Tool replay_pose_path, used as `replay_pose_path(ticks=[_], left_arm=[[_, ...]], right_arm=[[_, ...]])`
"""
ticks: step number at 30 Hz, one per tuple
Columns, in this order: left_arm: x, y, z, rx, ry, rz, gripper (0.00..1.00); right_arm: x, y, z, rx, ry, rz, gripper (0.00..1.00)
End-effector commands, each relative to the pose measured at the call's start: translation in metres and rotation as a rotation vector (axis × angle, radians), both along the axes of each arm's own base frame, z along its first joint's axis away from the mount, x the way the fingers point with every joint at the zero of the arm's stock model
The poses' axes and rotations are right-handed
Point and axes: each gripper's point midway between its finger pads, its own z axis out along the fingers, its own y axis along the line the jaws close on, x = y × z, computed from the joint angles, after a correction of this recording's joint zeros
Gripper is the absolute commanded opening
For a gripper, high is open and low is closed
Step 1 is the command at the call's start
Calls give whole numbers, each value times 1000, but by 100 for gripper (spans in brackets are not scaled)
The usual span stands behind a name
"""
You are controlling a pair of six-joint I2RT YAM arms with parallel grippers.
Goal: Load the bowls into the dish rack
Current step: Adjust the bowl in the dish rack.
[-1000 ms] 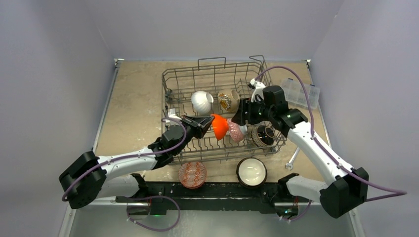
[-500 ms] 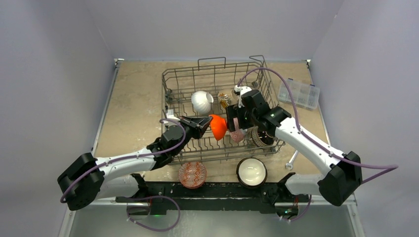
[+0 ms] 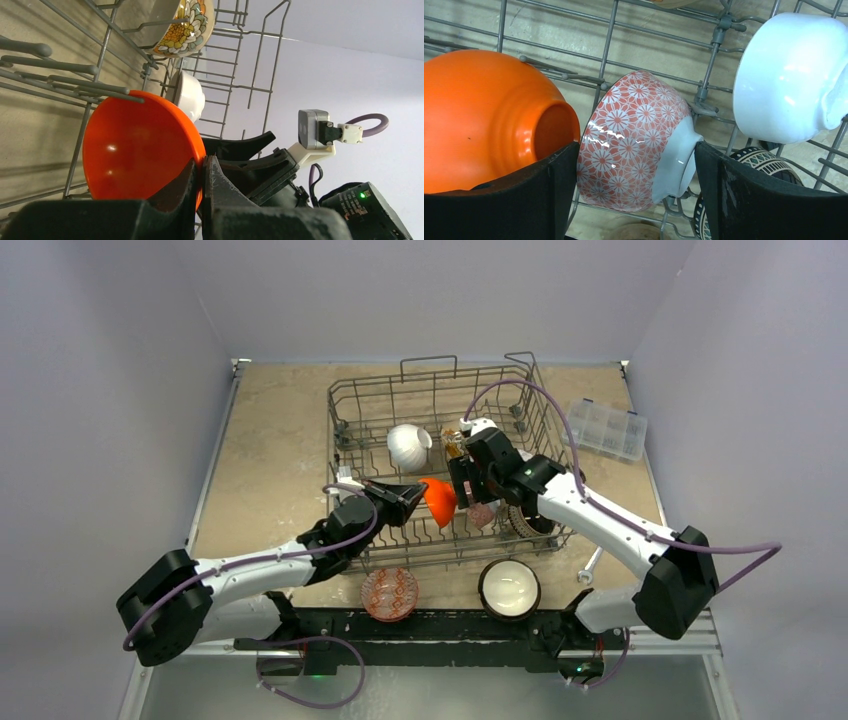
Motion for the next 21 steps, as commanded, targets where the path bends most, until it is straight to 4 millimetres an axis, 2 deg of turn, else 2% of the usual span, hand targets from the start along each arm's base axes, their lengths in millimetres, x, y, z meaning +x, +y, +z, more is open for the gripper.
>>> replay_pose_path(ticks=[1,7,10,13,21], left_arm=[[-5,9,-37,127,72,0,0],[-3,-3,-33,188,22,-57,0],[-2,-14,-25,248,-37,-117,0],[0,-25,-9,290,-111,-165,0],[2,-27,45,365,-308,-190,0]], right_arm=[[-8,-12,-5,-74,34,-30,82],[-4,-17,18,-58,-22,-58,79],[-5,-21,22,-63,-28,-76,78],[-7,-23,23,-62,-26,-90,77],[-7,-24,24,-56,-36,-91,76]])
